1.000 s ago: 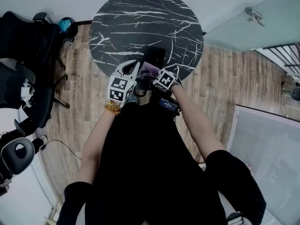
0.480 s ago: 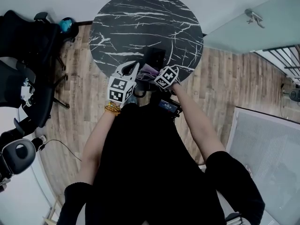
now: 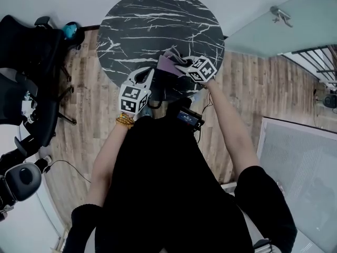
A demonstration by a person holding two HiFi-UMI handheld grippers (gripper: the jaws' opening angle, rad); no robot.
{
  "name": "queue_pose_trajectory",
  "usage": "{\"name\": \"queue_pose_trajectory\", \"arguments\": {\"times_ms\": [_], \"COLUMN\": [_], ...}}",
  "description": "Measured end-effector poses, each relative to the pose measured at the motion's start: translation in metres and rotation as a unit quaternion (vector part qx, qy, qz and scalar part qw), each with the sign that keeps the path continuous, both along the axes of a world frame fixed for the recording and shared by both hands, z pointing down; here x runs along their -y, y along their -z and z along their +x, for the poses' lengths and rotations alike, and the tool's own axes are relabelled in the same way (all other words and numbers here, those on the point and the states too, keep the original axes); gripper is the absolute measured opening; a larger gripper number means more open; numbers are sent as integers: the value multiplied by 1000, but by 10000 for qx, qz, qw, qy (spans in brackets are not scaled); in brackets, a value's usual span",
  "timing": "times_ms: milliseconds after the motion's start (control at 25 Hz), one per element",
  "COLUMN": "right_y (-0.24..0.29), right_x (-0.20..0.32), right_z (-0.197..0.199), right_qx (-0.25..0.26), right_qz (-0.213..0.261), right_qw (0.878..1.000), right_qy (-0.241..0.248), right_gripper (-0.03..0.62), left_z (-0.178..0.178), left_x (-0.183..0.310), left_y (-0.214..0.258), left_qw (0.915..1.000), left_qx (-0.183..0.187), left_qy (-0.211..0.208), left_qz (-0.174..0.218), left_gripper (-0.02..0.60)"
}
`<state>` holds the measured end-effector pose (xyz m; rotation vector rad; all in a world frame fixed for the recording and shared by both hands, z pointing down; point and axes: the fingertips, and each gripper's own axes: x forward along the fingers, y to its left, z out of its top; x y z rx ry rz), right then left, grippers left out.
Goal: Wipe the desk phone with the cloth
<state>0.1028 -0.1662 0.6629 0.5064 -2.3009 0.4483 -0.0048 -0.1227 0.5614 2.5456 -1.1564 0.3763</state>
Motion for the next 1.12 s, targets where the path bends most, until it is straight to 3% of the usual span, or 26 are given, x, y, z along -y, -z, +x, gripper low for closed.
{"name": "queue_pose_trajectory", "arguments": {"times_ms": [80,200,280,320,480,640,1120], "right_y": [26,61,67,61,-1,-42,-57], "right_x": [32,60,65,62,30,6,-2], "right_z": [11,22,23,22,12,10,10], "right_qx": [-316,-826,-1109,-1231,-1618,-1758,-1334], "right_qz": [971,2331,2834,2871,2107,1336,423], "right_qw": [9945,9677,9511,9489,9641,9753,9901], "right_qy": [-220,-487,-518,-456,-41,57,-74], "right_gripper": [55,55,55,55,55,55,55], "left_z": [4,6,6,6,6,5,4], "left_x": [-1,0,1,1,-1,0,2], "left_y": [1,2,0,0,-1,-1,-8], "left_qw": [10000,10000,10000,10000,10000,10000,9999], "left_qx": [1,12,20,19,14,15,33], "left_qy": [-34,-54,-37,-23,-15,-12,-82], "left_qz": [7,10,0,-10,-46,-71,-139], "left_gripper": [14,14,14,14,14,14,14]}}
